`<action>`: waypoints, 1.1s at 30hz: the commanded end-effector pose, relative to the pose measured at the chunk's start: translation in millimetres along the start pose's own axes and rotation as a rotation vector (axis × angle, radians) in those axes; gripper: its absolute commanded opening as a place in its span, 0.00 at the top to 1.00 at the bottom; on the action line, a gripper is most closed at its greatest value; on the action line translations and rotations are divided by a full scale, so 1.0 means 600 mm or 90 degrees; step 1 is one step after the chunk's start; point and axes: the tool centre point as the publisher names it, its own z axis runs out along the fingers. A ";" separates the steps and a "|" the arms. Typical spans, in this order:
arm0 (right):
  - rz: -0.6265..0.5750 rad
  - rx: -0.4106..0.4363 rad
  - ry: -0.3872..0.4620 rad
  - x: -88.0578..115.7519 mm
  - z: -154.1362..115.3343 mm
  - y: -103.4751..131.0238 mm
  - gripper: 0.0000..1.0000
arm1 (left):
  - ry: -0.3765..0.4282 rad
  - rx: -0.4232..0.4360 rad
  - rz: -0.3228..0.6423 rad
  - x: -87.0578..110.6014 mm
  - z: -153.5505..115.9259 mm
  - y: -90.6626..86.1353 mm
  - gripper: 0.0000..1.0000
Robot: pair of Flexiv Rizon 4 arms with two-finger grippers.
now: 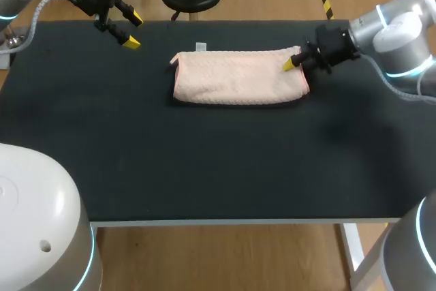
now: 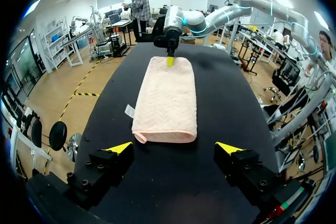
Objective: Fold the towel
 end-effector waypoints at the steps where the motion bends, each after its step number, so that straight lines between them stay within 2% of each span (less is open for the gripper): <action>1: -0.005 -0.003 -0.050 0.064 -0.025 -0.005 1.00 | 0.000 0.001 0.001 0.000 0.001 0.001 0.00; 5: -0.035 0.023 -0.084 0.119 -0.019 -0.002 1.00 | 0.000 0.001 0.001 0.000 0.001 0.001 0.00; 9: -0.060 0.054 -0.118 0.169 0.008 -0.005 1.00 | 0.000 0.001 0.001 0.000 0.001 0.001 0.00; 15: -0.115 0.086 -0.119 0.237 0.067 -0.006 1.00 | 0.000 0.001 0.001 0.000 0.001 0.001 0.00; 19: -0.114 0.090 -0.113 0.257 0.111 0.008 1.00 | 0.000 0.001 0.001 0.000 0.001 0.001 0.00; 23: -0.085 0.064 -0.106 0.264 0.144 0.021 1.00 | 0.000 0.001 0.001 0.000 0.001 0.001 0.00; 33: -0.060 0.043 -0.034 0.316 0.205 0.012 1.00 | 0.000 0.001 0.001 0.000 0.001 0.001 0.00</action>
